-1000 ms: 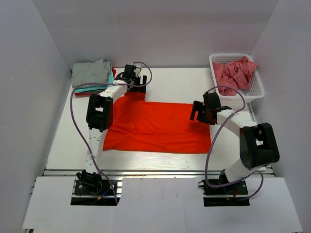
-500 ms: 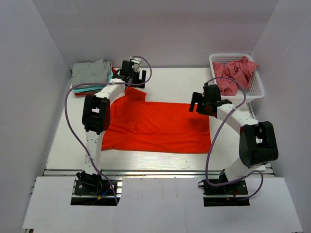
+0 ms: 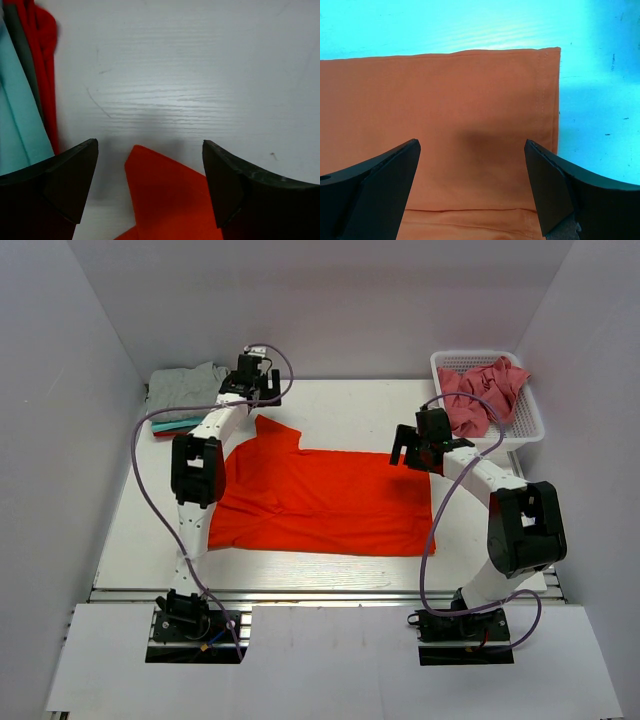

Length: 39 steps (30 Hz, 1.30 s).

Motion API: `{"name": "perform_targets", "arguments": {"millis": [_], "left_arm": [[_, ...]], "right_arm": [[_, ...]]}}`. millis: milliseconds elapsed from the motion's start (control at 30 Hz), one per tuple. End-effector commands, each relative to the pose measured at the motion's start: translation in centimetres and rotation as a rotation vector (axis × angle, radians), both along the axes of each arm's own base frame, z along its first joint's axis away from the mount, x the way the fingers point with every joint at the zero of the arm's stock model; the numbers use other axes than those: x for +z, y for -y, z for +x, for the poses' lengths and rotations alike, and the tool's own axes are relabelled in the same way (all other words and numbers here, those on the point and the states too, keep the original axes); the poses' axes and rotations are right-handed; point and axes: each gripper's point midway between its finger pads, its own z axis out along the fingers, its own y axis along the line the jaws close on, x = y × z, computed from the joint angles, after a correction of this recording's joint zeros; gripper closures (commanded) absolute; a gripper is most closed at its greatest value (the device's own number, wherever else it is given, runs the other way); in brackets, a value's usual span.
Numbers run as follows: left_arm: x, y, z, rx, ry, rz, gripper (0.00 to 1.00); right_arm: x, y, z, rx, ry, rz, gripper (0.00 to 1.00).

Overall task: Fold and stack the t-shirts
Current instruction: Grap the side of the flattened tshirt furthest away from the robot with both arms

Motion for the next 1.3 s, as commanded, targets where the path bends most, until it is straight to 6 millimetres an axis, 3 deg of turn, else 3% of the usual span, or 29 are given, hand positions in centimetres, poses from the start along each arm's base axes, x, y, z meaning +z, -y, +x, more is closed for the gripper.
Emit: {"name": "perform_targets", "arguments": {"millis": [0, 67, 167, 333, 633, 700, 800, 1000, 1133, 1200, 1267], "left_arm": [[-0.6, -1.3, 0.3, 0.059, -0.021, -0.026, 0.06], [-2.1, -1.7, 0.3, 0.059, -0.047, -0.028, 0.13], [-2.6, -1.3, 0.2, 0.042, -0.050, -0.041, 0.21], [-5.7, -1.3, -1.4, 0.022, -0.114, -0.034, 0.32], [-7.9, -1.2, -3.5, 0.004, -0.187, -0.038, 0.90], [-6.6, -1.2, -3.5, 0.003, -0.165, -0.042, 1.00], [-6.2, -1.3, -3.8, 0.002, -0.151, -0.045, 1.00], [-1.3, -1.0, -2.7, -0.003, -0.010, -0.071, 1.00], [2.1, 0.5, -2.3, -0.067, 0.091, -0.111, 1.00], [3.2, 0.9, -2.4, -0.084, 0.109, -0.125, 1.00], [3.4, 0.8, -2.6, -0.085, 0.111, -0.125, 1.00]], "right_arm": [[1.2, 0.6, 1.0, -0.019, 0.030, -0.029, 0.10], [1.2, 0.8, 1.0, -0.028, 0.029, -0.037, 0.10], [1.0, 1.1, 1.0, -0.039, 0.024, -0.047, 0.10], [0.9, 1.2, 1.0, -0.046, 0.022, -0.050, 0.10], [0.9, 2.2, 1.8, -0.157, 0.005, -0.064, 0.10], [0.5, 2.7, 2.3, -0.211, -0.003, -0.082, 0.10], [0.4, 2.7, 3.0, -0.250, -0.011, -0.075, 0.10], [-0.3, 2.5, 4.9, -0.283, -0.017, -0.081, 0.10], [-0.4, 2.6, 6.7, -0.336, -0.010, -0.094, 0.10], [-0.3, 2.2, 7.7, -0.352, -0.003, -0.079, 0.10], [-1.6, 2.6, 7.8, -0.388, -0.026, -0.105, 0.11]]}}
